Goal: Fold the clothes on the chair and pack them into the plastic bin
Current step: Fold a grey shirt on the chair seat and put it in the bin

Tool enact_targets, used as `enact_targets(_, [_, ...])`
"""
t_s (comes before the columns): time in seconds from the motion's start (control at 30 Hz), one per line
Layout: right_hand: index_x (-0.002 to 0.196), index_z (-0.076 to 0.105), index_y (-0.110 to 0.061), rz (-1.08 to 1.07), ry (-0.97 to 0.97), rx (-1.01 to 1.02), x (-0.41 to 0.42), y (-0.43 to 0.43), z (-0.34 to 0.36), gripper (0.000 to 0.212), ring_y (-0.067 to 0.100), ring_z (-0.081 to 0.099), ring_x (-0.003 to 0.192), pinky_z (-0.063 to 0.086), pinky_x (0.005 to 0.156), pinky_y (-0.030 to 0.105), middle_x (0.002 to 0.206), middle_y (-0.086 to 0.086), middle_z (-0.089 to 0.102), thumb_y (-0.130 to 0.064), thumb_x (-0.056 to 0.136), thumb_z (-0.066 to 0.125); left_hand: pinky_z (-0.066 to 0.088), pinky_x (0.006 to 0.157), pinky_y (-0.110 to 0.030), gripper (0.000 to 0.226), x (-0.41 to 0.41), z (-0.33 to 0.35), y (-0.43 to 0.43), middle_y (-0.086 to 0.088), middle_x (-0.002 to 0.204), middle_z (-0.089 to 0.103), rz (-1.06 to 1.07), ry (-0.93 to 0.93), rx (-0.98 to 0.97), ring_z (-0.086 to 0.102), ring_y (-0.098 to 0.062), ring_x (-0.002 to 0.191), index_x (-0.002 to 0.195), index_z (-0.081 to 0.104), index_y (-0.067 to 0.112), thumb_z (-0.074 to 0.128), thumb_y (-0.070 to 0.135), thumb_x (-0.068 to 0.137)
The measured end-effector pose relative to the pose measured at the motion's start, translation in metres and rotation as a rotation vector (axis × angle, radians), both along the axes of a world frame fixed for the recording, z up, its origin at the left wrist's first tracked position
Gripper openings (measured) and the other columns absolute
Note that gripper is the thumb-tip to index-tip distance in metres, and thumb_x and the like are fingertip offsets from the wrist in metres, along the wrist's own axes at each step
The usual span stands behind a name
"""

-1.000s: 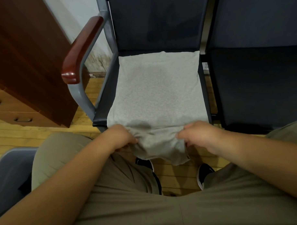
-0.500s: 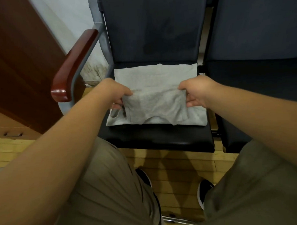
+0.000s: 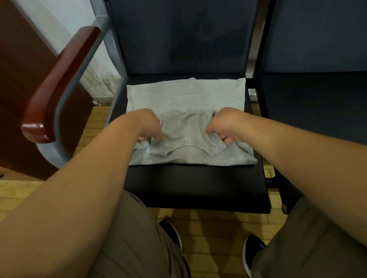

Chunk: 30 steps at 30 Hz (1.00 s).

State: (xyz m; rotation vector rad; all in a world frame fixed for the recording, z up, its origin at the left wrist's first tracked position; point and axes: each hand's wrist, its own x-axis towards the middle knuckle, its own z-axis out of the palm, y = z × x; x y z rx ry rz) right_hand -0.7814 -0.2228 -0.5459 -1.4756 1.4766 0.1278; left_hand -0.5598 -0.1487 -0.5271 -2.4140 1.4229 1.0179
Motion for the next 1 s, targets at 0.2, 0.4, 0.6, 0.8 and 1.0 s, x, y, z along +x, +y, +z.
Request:
enact_targets(0.2, [0.115,0.061,-0.009,-0.083,-0.119,0.023,-0.005,-0.014,0.011,0.012,0.026,0.072,0.076,0.066,0.059,0.038,0.095,0.014,0.07,-0.014,0.104,0.062,0.058,0.094,-0.042,0.03,0.004,0.011,-0.016,-0.015,0.106,0.073,0.111,0.099,-0.132,0.069,-0.025,0.094,0.108,0.07,0.002,0.074,0.03,0.097])
enact_targets(0.4, [0.108,0.068,-0.007,-0.243,-0.288,-0.027,-0.005,-0.03,0.016,0.011,0.023,0.073,0.081,0.059,0.051,0.028,0.103,0.012,0.074,-0.014,0.099,0.067,0.063,0.072,-0.037,0.025,0.01,0.011,-0.024,-0.009,0.11,0.078,0.66,0.605,-0.189,0.077,-0.024,0.095,0.119,0.066,0.01,0.075,0.021,0.098])
enact_targets(0.6, [0.135,0.058,-0.002,-0.703,-0.914,0.342,0.0,-0.053,0.017,0.032,0.022,0.076,0.099,0.065,0.076,0.032,0.127,0.015,0.073,-0.019,0.109,0.055,0.066,0.068,-0.028,0.043,0.024,0.011,-0.047,-0.029,0.12,0.071,1.351,1.452,-0.444,0.079,-0.031,0.09,0.141,0.05,-0.007,0.057,0.02,0.108])
enact_targets(0.8, [0.149,0.048,-0.002,-0.65,-0.816,0.33,-0.006,-0.061,-0.003,0.049,0.027,0.077,0.105,0.062,0.095,0.043,0.121,0.015,0.075,-0.033,0.112,0.048,0.063,0.085,-0.06,0.055,0.023,-0.002,-0.052,-0.038,0.15,0.039,1.512,1.606,-0.64,0.059,-0.06,0.121,0.163,0.024,0.011,0.044,0.016,0.112])
enact_targets(1.0, [0.107,0.068,-0.008,-0.194,-0.184,-0.06,-0.011,-0.055,-0.003,0.016,0.024,0.076,0.096,0.063,0.082,0.038,0.109,0.01,0.078,-0.018,0.104,0.056,0.062,0.087,-0.041,0.039,0.023,0.004,-0.039,-0.016,0.126,0.069,0.886,0.75,-0.349,0.071,-0.028,0.109,0.143,0.051,0.003,0.05,0.023,0.11])
